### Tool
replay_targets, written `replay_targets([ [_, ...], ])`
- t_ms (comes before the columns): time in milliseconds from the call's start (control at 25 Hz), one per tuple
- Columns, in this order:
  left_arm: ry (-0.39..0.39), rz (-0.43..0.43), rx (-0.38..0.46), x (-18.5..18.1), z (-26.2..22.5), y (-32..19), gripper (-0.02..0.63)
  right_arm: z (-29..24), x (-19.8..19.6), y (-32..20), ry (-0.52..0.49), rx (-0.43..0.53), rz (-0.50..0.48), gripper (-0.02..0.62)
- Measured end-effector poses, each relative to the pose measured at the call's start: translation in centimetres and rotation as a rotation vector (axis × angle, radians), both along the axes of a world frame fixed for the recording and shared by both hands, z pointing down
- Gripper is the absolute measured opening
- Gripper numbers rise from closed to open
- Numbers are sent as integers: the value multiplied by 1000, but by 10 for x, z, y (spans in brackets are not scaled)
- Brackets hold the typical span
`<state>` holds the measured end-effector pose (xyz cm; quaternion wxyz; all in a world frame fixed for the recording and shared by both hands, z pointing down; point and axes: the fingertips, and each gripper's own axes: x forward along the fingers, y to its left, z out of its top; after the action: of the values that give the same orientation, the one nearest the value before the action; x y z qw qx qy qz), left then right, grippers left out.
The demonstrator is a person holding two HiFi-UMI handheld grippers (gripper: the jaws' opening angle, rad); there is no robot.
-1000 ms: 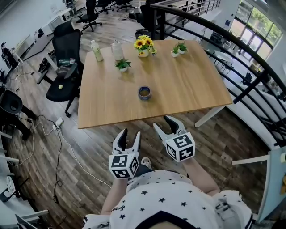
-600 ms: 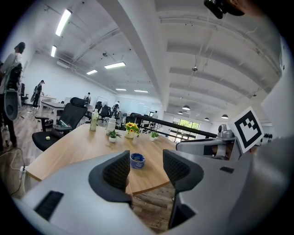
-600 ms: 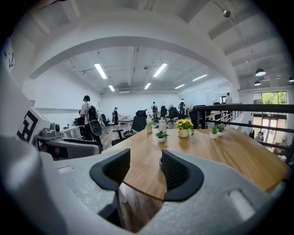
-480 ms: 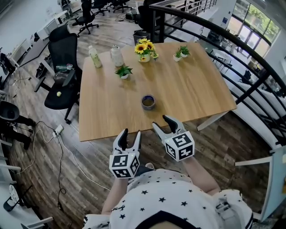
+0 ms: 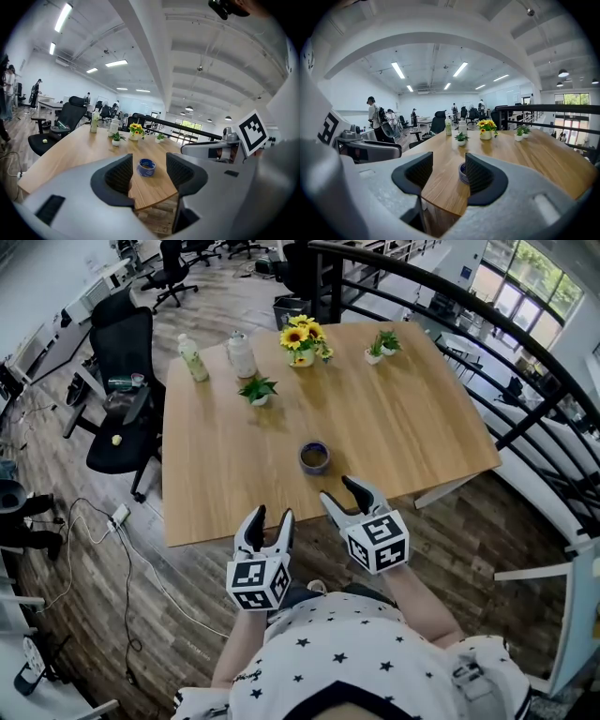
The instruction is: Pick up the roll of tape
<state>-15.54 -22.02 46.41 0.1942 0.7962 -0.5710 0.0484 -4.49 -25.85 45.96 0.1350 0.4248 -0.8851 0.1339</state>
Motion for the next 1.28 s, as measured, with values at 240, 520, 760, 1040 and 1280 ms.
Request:
replay_targets([
  [240,0,-2,-14,-4,4,-12,210,6,2,-12,16,-15,15,201],
  [520,6,-26,-33,-5,11,-25,210,18,5,-32,30,-38,14,201],
  [760,9,-56,-63,-6,24,-43,210,35,5,-57,42,-67,-5,201],
  [1040,13,-71,-83,-3,33,-71,210,48,5,-93,56,-85,-21,201],
  [1280,13,-76,-101,0,41,-91,210,63,6,-117,79,-110,-29,201],
])
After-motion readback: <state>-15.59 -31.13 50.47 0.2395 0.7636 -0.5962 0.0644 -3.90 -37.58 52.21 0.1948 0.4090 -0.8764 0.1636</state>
